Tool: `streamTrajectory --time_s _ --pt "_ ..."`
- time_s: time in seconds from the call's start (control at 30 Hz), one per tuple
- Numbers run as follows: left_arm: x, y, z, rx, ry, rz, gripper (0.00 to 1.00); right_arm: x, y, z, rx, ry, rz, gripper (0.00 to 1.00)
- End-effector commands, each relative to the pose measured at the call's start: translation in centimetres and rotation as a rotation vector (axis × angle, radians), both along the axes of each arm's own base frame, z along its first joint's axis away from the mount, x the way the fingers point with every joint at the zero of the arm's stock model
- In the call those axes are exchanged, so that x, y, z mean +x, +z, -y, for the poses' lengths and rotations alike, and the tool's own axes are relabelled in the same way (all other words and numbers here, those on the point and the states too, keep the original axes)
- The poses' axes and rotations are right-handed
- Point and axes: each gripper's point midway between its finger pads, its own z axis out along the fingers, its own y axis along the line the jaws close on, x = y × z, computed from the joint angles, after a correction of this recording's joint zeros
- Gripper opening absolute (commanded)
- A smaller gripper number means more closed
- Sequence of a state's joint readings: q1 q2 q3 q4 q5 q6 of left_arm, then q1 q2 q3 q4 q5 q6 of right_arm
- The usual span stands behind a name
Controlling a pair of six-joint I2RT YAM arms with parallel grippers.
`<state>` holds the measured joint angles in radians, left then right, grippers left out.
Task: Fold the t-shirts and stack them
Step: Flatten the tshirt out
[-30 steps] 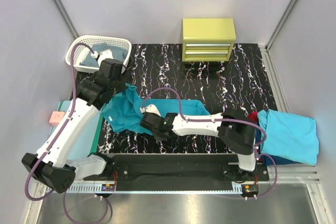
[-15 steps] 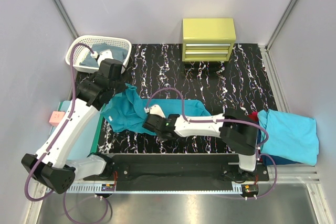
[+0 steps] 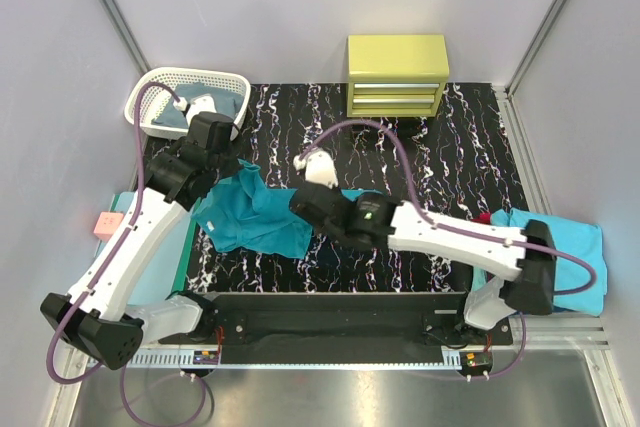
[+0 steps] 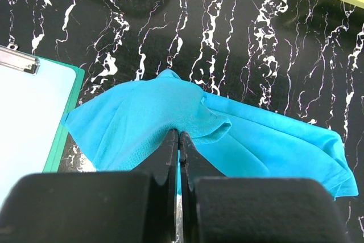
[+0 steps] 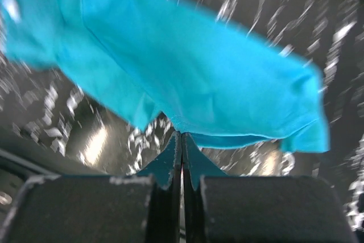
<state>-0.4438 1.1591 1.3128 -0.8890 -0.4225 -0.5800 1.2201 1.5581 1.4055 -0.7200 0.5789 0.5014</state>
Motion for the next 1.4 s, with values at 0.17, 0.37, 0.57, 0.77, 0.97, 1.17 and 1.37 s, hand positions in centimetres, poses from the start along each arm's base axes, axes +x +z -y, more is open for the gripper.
streamTrajectory --time_s 0.17,0.37,0.57,0.77,0.97,1.17,1.37 --pt "0.5 10.0 0.1 -0.099 0.008 0.2 0.0 5.1 22.6 12.8 0.113 -0.412 0.505 0.0" --pt "0.7 15.8 1.1 -0.167 -0.018 0.246 0.0 4.7 30.3 19.5 0.127 -0.586 0.675 0.0" --pt "-0.1 19.8 -1.6 -0.097 0.06 0.331 0.0 2.8 33.4 25.2 0.185 -0.714 0.756 0.0" --pt "-0.5 20.6 -1.8 -0.123 0.081 0.341 0.0 1.4 35.0 29.0 0.214 -0.768 0.792 0.0" --pt "-2.5 21.2 -2.4 -0.164 0.098 0.363 0.0 0.7 34.2 30.6 0.184 -0.783 0.784 0.0" --pt "-4.9 21.1 -3.4 -0.156 0.095 0.368 0.0 0.5 32.3 30.9 0.106 -0.757 0.775 0.0" --pt "-7.0 19.0 -4.4 -0.115 0.097 0.357 0.0 0.4 28.7 29.7 0.055 -0.716 0.749 0.0"
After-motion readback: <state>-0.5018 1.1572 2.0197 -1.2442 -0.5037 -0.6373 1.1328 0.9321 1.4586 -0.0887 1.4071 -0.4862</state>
